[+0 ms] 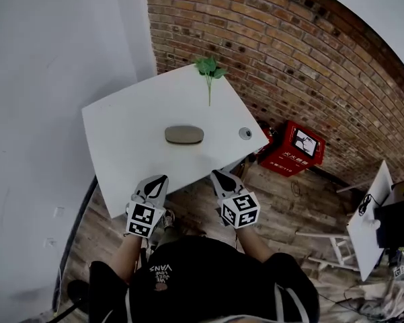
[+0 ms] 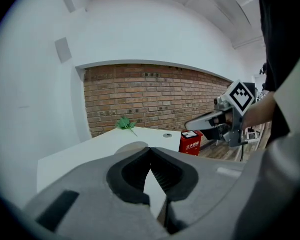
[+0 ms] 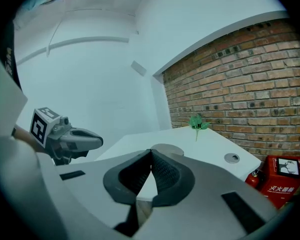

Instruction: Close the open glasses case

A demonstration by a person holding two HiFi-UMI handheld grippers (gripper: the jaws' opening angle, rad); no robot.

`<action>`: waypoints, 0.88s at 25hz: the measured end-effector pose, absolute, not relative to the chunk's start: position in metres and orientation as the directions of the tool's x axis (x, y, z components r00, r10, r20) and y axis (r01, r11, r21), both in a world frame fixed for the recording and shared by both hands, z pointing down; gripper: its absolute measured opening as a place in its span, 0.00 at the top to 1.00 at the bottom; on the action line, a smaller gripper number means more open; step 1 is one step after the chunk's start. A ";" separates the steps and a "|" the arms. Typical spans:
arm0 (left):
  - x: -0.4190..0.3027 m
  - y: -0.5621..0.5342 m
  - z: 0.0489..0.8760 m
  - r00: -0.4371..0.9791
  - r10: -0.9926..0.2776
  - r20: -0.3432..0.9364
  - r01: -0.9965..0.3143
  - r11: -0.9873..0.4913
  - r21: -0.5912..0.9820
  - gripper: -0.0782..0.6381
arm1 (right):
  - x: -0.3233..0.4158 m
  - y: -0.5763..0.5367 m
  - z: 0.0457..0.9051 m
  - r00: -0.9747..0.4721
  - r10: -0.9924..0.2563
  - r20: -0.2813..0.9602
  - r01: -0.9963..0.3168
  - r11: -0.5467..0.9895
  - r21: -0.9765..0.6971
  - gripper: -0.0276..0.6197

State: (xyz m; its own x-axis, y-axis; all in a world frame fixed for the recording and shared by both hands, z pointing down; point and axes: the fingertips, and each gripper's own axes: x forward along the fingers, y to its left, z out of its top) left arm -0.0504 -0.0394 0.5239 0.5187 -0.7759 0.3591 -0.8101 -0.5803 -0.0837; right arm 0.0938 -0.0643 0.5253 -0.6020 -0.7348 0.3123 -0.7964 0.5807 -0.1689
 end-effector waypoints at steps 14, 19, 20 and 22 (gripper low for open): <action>-0.053 0.024 0.532 0.410 -0.848 0.337 -0.880 -0.464 -0.097 0.88 | 0.107 -0.008 0.534 -0.653 -0.686 0.320 -0.753 0.634 -0.177 0.95; -0.047 0.040 0.534 0.404 -0.851 0.336 -0.880 -0.462 -0.111 0.88 | 0.108 0.004 0.540 -0.669 -0.667 0.329 -0.737 0.653 -0.175 0.96; -0.046 0.043 0.535 0.401 -0.852 0.336 -0.881 -0.459 -0.111 0.88 | 0.107 0.006 0.541 -0.672 -0.663 0.330 -0.733 0.657 -0.175 0.96; -0.046 0.049 0.535 0.393 -0.856 0.335 -0.885 -0.451 -0.114 0.88 | 0.107 0.011 0.543 -0.678 -0.656 0.332 -0.727 0.665 -0.172 0.96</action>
